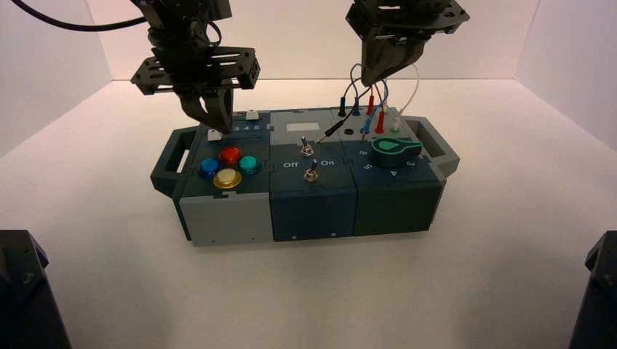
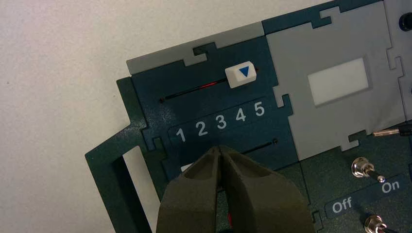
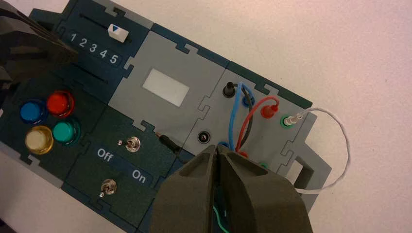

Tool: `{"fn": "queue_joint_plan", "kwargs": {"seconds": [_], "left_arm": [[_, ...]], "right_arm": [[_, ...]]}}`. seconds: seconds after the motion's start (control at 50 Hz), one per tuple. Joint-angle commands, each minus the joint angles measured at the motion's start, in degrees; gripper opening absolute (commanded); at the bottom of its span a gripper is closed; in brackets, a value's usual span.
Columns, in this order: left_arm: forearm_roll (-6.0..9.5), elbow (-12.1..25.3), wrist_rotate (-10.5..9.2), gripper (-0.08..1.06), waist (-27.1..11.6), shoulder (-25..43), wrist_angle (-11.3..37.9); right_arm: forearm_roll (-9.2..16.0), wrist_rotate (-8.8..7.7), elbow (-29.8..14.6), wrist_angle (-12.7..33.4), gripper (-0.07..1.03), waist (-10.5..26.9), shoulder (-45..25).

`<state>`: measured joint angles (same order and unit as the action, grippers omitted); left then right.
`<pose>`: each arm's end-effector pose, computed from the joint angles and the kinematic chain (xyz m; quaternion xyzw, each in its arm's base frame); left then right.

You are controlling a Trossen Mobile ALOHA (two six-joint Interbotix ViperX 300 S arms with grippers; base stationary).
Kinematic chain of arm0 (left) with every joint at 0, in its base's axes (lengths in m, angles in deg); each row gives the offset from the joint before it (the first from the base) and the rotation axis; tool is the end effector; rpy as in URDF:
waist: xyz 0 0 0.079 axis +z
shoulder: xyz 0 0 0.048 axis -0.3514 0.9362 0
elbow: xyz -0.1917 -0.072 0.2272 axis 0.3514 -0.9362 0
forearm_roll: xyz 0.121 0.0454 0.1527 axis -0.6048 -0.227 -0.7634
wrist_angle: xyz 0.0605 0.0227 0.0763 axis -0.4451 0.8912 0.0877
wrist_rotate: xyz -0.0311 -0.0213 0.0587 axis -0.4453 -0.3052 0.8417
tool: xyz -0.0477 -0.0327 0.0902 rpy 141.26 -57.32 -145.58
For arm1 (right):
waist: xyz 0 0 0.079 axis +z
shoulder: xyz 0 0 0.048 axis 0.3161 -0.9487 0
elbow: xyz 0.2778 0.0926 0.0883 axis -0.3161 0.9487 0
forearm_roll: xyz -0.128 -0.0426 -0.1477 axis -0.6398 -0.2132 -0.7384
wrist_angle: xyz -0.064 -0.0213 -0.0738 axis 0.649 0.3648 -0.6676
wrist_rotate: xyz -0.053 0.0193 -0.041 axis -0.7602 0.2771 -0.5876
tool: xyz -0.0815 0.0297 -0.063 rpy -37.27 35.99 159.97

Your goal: Move the bottom slider to position 1.

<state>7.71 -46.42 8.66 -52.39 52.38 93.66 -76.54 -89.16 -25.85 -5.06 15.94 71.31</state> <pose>0.2643 -0.1639 0.0346 0.0147 0.5854 -0.1208 0.8016 0.2782 0.1989 0.1054 -0.1193 0.4917 0.2596 0.8226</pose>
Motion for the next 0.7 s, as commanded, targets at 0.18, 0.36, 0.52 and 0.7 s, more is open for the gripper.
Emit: {"fn": "queue_joint_plan", "kwargs": {"seconds": [0.18, 0.36, 0.52, 0.7], "left_arm": [[-0.44, -0.18, 0.79, -0.03, 1.32, -2.11, 0.26], [-0.62, 0.00, 1.14, -0.03, 1.76, -3.16, 1.23], [-0.35, 1.41, 1.05, -0.03, 1.58, -6.68, 2.81], [-0.35, 1.32, 0.88, -0.03, 1.67, -11.16, 3.43]], "right_arm": [[-0.09, -0.09, -1.49, -0.09, -0.02, 0.26, 0.44], [-0.35, -0.09, -1.67, 0.09, -0.02, 0.26, 0.53], [-0.62, -0.09, -1.93, 0.62, -0.02, 0.26, 1.23], [-0.62, -0.09, -1.93, 0.62, -0.02, 0.26, 2.11]]}}
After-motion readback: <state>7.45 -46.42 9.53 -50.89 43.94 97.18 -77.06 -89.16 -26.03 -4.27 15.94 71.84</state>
